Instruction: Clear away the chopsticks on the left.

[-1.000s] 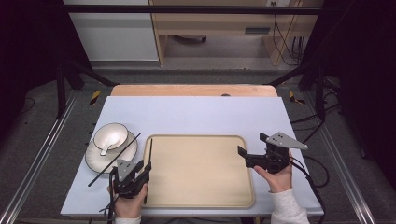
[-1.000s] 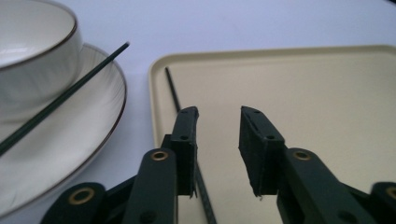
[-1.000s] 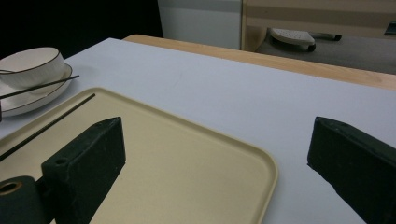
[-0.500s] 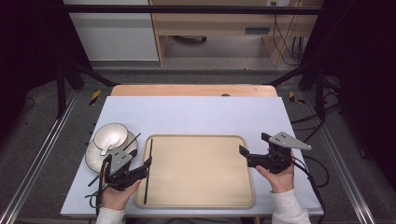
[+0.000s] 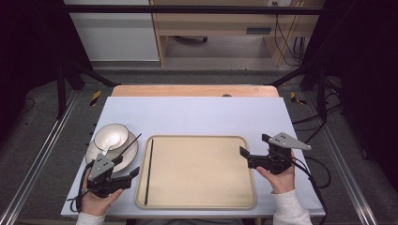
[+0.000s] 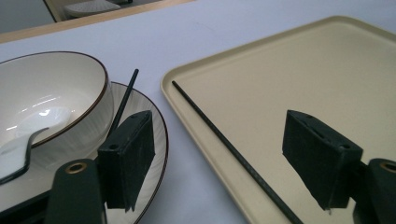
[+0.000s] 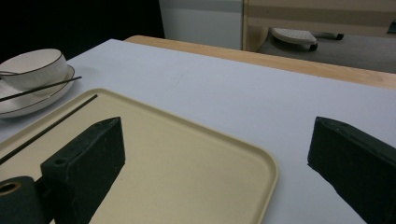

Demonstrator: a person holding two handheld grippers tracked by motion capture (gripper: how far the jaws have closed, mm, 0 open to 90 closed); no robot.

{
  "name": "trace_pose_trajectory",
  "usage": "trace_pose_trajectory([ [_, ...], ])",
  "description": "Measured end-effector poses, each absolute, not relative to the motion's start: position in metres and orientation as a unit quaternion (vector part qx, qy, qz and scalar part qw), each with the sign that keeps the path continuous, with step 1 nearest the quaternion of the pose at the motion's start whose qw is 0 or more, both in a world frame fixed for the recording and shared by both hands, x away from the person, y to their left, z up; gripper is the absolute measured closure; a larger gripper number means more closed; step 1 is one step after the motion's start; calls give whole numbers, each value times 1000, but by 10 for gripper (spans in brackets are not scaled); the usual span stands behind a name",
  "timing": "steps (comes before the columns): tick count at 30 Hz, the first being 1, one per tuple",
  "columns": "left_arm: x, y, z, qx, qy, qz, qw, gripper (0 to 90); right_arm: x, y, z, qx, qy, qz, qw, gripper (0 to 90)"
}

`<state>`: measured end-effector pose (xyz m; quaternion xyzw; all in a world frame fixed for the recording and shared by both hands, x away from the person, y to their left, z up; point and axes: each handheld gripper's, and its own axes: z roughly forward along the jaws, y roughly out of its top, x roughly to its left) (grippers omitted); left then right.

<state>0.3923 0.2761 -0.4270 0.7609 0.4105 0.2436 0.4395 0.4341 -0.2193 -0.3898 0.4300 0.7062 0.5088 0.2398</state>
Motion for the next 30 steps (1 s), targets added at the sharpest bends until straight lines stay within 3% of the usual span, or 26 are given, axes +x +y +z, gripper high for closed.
trace_pose_trajectory([
  [6, 394, 290, -434, 782, 413, 240, 400, 225, 435, -217, -392, 429, 712, 503, 238, 42],
  [23, 409, 319, -448, 768, 463, 268, 352, 298, 437, -217, -395, 432, 713, 501, 231, 45],
  [30, 422, 326, -455, 771, 472, 259, 340, 460, 437, -216, -395, 432, 714, 499, 233, 46],
])
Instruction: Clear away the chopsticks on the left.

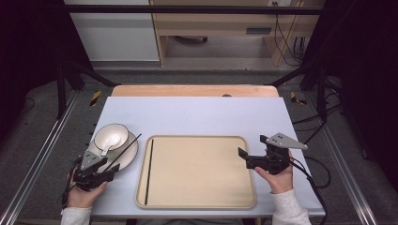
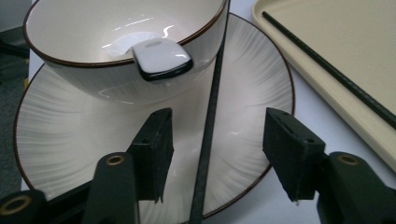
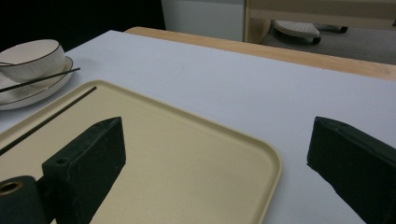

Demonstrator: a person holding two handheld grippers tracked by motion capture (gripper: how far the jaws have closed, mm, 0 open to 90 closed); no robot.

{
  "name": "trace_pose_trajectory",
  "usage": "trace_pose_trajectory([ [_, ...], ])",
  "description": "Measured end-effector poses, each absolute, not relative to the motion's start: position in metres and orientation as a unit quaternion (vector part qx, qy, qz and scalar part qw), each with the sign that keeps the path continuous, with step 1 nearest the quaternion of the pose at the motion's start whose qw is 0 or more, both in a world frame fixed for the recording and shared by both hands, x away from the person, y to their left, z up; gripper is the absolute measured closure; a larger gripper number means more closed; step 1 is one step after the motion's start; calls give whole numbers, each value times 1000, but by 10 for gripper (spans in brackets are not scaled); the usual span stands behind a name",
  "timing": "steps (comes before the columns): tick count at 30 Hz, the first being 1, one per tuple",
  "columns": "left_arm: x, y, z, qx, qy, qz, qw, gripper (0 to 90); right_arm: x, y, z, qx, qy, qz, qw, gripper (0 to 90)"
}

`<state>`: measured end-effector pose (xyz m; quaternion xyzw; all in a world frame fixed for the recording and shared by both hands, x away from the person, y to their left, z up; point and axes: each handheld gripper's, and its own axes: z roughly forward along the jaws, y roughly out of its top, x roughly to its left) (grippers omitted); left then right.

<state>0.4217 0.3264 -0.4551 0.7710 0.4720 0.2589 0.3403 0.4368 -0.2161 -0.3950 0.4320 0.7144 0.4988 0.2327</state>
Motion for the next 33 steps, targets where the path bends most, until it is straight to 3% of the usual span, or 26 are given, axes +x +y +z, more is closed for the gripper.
trace_pose_trajectory([
  [19, 434, 329, -459, 782, 473, 245, 324, 786, 439, -215, -397, 431, 719, 494, 231, 46],
  [33, 431, 320, -458, 785, 469, 237, 328, 852, 439, -214, -398, 432, 719, 493, 230, 46],
])
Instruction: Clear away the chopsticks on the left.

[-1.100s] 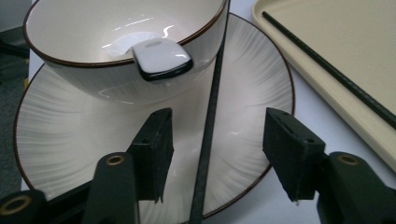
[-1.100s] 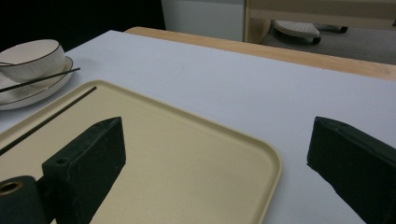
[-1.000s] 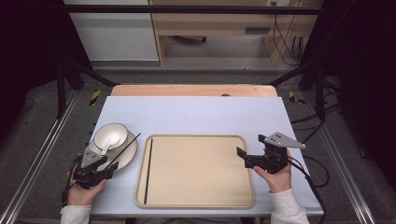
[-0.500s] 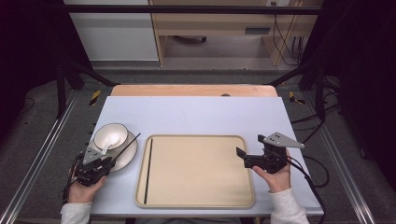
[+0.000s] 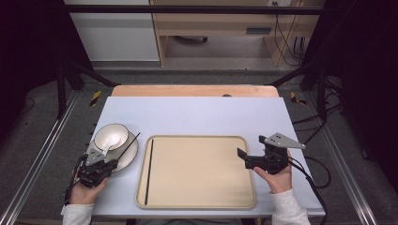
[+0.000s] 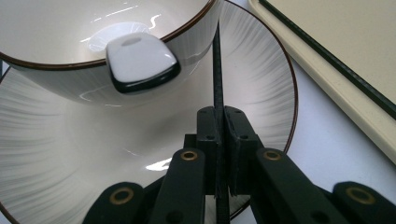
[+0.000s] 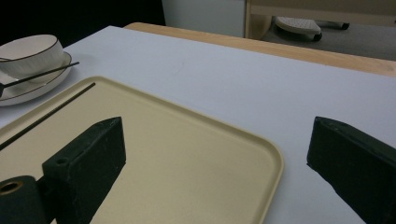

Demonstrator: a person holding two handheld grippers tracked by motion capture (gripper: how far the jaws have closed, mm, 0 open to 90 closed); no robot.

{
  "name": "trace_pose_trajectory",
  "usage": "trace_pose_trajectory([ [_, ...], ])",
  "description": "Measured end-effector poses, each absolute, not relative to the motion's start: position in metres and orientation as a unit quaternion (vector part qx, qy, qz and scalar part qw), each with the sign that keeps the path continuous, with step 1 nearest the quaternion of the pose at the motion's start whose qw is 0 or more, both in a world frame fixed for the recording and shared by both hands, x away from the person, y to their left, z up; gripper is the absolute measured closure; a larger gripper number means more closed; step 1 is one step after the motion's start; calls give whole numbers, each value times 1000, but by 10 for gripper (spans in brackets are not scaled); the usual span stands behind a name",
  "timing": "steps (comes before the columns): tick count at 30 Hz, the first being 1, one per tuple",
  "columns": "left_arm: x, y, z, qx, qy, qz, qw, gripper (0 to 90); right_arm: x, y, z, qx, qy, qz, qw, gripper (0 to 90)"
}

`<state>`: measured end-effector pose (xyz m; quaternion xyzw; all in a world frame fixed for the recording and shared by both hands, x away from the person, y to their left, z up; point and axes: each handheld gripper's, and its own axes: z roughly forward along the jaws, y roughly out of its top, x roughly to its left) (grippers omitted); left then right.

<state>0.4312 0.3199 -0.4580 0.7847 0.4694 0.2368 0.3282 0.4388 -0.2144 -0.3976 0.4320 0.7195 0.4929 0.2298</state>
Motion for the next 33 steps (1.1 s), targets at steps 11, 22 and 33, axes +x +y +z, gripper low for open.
trace_pose_trajectory([
  [11, 425, 314, -450, 778, 467, 244, 343, 854, 439, -214, -398, 432, 719, 493, 231, 46],
  [22, 415, 297, -438, 762, 469, 259, 364, 855, 438, -216, -396, 432, 717, 494, 234, 44],
  [33, 405, 278, -429, 747, 473, 257, 390, 855, 437, -217, -395, 432, 714, 497, 238, 42],
])
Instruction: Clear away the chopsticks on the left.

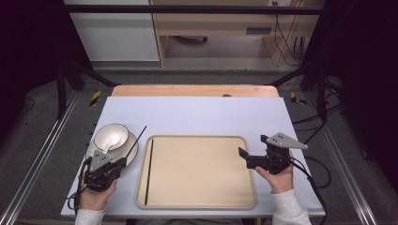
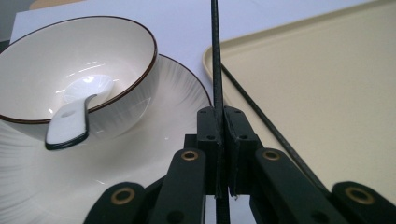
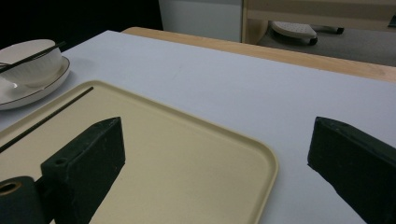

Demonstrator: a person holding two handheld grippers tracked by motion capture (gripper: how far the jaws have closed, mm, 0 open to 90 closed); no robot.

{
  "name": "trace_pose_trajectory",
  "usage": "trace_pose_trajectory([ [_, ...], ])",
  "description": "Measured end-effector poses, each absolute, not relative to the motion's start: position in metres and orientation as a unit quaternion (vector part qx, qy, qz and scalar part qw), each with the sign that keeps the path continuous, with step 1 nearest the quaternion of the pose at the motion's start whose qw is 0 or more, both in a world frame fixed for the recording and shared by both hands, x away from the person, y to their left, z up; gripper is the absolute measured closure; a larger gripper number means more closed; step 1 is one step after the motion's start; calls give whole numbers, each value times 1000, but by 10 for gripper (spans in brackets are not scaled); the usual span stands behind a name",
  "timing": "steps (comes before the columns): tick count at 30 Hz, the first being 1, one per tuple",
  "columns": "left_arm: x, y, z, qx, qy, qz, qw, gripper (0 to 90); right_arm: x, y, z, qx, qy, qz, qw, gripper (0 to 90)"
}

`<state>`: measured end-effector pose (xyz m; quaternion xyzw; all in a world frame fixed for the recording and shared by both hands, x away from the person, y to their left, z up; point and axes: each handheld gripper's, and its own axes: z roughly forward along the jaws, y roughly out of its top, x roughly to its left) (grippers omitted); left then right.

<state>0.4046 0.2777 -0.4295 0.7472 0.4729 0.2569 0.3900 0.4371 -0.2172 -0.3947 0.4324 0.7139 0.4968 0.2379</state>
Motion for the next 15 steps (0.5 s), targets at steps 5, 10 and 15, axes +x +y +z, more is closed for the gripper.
trace_pose_trajectory([
  [5, 400, 267, -427, 748, 463, 264, 396, 855, 437, -217, -395, 433, 714, 497, 238, 42],
  [10, 397, 257, -427, 743, 464, 269, 400, 855, 437, -217, -395, 432, 714, 497, 238, 42],
  [15, 395, 248, -428, 738, 468, 269, 404, 855, 437, -217, -395, 433, 713, 497, 237, 42],
])
